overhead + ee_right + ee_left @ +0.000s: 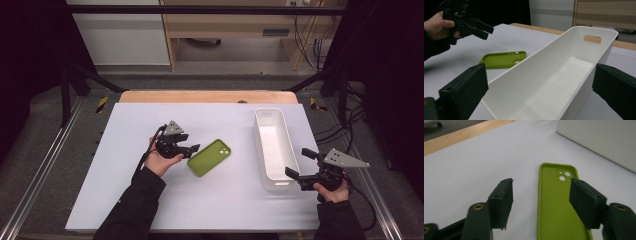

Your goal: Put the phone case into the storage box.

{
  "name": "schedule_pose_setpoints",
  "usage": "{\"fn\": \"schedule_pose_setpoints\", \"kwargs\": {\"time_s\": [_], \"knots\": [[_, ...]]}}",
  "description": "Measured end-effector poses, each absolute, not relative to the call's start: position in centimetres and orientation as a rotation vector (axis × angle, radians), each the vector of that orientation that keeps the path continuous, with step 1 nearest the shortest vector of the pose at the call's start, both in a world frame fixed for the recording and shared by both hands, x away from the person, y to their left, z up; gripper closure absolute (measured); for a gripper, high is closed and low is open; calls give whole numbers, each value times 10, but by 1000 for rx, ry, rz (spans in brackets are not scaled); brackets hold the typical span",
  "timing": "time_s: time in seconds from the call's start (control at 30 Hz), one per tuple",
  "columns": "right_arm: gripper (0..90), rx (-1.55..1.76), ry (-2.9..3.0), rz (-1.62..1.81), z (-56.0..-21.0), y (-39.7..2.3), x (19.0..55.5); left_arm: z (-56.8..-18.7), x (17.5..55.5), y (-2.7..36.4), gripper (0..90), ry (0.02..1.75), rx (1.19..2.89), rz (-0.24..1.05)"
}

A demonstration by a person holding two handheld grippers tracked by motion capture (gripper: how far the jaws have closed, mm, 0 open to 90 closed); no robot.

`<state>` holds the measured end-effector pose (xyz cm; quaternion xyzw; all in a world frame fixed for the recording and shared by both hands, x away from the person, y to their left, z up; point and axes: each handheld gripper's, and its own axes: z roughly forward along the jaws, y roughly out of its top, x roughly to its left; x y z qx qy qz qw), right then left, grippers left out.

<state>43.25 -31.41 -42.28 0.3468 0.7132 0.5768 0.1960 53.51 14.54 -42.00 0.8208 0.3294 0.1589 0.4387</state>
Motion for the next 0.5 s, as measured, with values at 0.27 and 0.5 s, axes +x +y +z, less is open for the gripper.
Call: {"fn": "schedule_pose_setpoints", "kwargs": {"time_s": [0.27, 0.5], "knots": [[9, 966, 1996, 1618, -422, -315, 432, -408, 531, 141, 102, 803, 2022, 407], [9, 969, 1998, 1617, -423, -315, 433, -404, 533, 136, 21, 812, 2040, 395]]}}
